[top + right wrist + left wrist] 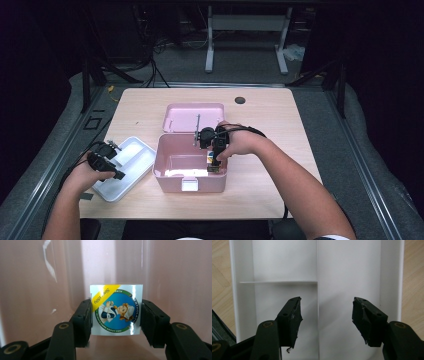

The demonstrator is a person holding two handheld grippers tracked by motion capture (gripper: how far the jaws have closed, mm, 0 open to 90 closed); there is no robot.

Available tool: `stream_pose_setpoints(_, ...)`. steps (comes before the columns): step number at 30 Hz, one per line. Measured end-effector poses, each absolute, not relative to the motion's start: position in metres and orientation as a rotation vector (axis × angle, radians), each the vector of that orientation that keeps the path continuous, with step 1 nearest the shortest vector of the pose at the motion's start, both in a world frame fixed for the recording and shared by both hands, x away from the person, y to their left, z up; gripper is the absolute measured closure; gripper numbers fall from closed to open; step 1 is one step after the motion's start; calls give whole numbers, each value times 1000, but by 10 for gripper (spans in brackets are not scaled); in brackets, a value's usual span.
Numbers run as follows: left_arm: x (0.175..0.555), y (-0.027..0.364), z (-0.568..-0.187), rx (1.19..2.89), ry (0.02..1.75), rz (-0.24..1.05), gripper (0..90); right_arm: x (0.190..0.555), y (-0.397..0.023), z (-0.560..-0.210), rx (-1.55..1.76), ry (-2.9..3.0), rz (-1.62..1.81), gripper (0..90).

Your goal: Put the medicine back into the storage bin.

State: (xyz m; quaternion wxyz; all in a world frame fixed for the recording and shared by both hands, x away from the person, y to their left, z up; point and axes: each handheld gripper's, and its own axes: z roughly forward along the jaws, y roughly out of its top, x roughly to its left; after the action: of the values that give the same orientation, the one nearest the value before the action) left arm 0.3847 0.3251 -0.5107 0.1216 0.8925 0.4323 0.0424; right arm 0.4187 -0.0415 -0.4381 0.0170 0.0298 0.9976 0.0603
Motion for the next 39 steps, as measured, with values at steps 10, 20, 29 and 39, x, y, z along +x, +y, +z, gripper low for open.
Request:
stream_pose_setpoints(10,385,325,-511,2606,1264,120,405,419,-37,-446,110,3108,164,459)
stream_pose_setpoints(20,385,325,-512,2613,1262,116,407,418,-37,-453,117,3129,132,458)
stream_pose_setpoints(29,385,324,-512,2617,1258,114,410,419,-39,-455,128,3132,113,455)
stream_pose_setpoints(39,385,324,-512,2617,1256,115,414,419,-40,-451,150,3113,119,383)
